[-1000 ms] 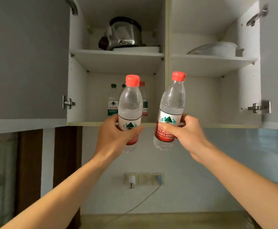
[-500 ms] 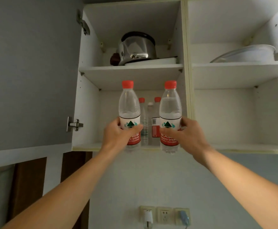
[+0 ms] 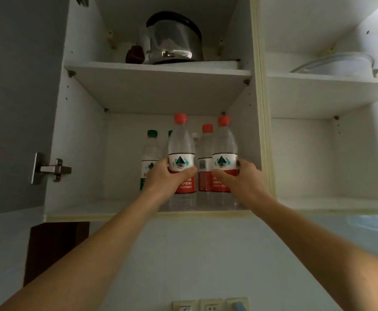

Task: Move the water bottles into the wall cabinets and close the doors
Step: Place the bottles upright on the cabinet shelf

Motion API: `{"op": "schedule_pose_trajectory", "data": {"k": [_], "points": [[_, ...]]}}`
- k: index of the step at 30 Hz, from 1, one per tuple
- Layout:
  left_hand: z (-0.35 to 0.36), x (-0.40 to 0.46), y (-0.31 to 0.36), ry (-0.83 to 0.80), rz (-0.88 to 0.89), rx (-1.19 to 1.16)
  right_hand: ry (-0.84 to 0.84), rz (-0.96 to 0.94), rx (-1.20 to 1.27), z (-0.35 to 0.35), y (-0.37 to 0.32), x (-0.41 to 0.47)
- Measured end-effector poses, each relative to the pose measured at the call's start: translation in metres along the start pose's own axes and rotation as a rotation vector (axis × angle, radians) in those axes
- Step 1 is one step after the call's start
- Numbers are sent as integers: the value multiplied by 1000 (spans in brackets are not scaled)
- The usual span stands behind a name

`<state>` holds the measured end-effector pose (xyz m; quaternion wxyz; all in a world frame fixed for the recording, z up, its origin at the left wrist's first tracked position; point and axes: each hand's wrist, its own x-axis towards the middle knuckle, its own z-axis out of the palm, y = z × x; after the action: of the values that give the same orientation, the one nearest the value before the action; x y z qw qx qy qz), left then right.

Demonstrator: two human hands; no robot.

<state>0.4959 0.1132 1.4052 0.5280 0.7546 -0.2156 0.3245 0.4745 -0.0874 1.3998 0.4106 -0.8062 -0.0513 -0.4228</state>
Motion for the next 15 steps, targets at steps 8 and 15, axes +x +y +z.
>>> {"op": "schedule_pose_trajectory", "data": {"k": [8, 15], "points": [[23, 17, 0, 75, 75, 356, 120, 20, -244, 18, -3, -1], [48, 15, -2, 151, 80, 336, 201, -67, -439, 27, -3, -10]]}}
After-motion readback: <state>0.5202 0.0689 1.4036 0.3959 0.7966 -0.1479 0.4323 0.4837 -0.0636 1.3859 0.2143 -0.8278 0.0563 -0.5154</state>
